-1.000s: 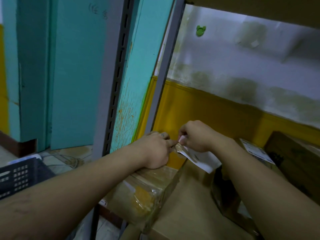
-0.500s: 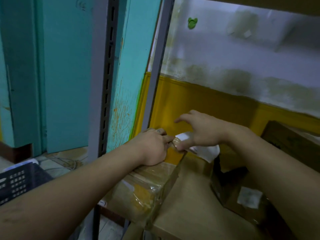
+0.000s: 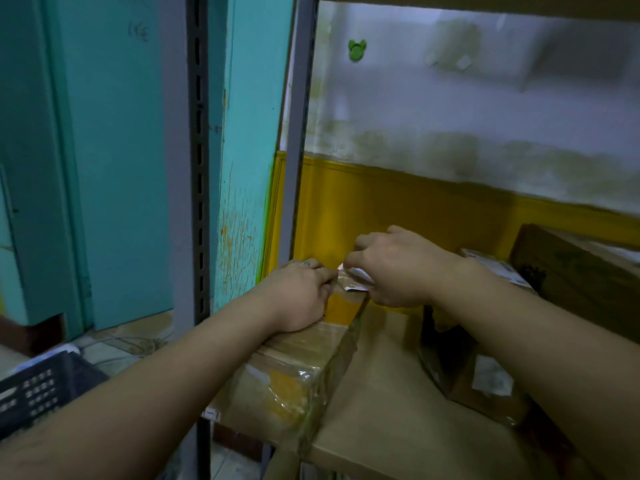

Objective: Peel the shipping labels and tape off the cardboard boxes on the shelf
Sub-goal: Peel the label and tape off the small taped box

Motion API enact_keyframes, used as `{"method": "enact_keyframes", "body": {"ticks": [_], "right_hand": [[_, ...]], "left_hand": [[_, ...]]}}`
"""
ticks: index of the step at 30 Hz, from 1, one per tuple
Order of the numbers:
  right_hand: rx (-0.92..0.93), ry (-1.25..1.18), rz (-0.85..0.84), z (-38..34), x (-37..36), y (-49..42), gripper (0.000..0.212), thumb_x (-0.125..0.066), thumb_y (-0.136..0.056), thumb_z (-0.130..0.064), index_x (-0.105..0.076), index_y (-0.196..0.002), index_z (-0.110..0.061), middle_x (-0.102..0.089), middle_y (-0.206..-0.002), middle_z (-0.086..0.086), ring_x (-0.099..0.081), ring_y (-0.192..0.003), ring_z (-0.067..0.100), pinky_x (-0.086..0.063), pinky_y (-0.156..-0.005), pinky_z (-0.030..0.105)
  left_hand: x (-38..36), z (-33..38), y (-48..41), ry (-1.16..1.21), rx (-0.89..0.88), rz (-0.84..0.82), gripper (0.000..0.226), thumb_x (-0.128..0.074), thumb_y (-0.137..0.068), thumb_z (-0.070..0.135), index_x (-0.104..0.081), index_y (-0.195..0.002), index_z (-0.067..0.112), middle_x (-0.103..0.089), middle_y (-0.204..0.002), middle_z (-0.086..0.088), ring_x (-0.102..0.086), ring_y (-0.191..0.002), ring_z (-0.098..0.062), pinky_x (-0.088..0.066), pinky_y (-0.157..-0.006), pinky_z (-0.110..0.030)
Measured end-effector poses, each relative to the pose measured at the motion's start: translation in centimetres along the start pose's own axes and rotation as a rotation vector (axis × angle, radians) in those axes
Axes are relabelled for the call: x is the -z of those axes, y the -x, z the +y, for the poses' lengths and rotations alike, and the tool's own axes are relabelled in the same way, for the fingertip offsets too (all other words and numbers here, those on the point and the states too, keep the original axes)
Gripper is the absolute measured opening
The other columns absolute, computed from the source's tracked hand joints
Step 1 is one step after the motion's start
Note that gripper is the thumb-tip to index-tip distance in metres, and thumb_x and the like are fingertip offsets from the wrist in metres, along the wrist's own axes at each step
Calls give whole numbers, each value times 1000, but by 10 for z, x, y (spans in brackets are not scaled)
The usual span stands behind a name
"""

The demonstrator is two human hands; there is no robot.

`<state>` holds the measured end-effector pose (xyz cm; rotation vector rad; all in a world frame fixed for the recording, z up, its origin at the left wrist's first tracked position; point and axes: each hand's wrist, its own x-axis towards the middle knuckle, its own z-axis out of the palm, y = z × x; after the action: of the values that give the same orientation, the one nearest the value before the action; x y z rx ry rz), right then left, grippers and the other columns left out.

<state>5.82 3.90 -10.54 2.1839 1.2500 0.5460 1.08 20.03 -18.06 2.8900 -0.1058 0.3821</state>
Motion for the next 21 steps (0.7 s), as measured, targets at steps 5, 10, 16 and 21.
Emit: {"method": "enact_keyframes", "body": {"ticks": [5, 10, 16, 21], "right_hand": [[-83, 11, -68, 4, -16, 2, 61, -59, -86, -19, -37, -141, -33, -42, -137, 7, -42, -126, 26, -33, -105, 45], [-209, -15, 361, 15, -23, -9, 20, -69, -80, -13, -72, -92, -29, -62, -117, 10, -52, -122, 29, -10, -116, 54], [-562, -494, 452, 7, -28, -18, 20, -60, -90, -21, -72, -98, -35, -34, -154, 9, -22, -145, 27, 3, -119, 47], [-793, -1015, 498, 3, -49, -17, 30, -56, -87, -10, -75, -95, -32, -69, -118, 3, -62, -104, 27, -47, -89, 37]], "left_hand": [[1, 0, 2, 42, -4, 43, 43, -39, -105, 31, -46, -145, 19, -47, -147, -4, -40, -136, -23, -33, -112, -34], [5, 3, 6, 92, -1, 70, 36, -45, -102, 28, -58, -133, 18, -57, -132, -5, -52, -122, -24, -42, -103, -35], [16, -1, 10, 276, 95, 123, 30, -66, -92, 31, -63, -119, 18, -65, -116, 2, -61, -106, -16, -50, -94, -30], [31, 0, -4, 235, 131, -10, 41, -75, -85, 32, -64, -122, 19, -67, -115, 2, -61, -107, -17, -51, -97, -35]]}}
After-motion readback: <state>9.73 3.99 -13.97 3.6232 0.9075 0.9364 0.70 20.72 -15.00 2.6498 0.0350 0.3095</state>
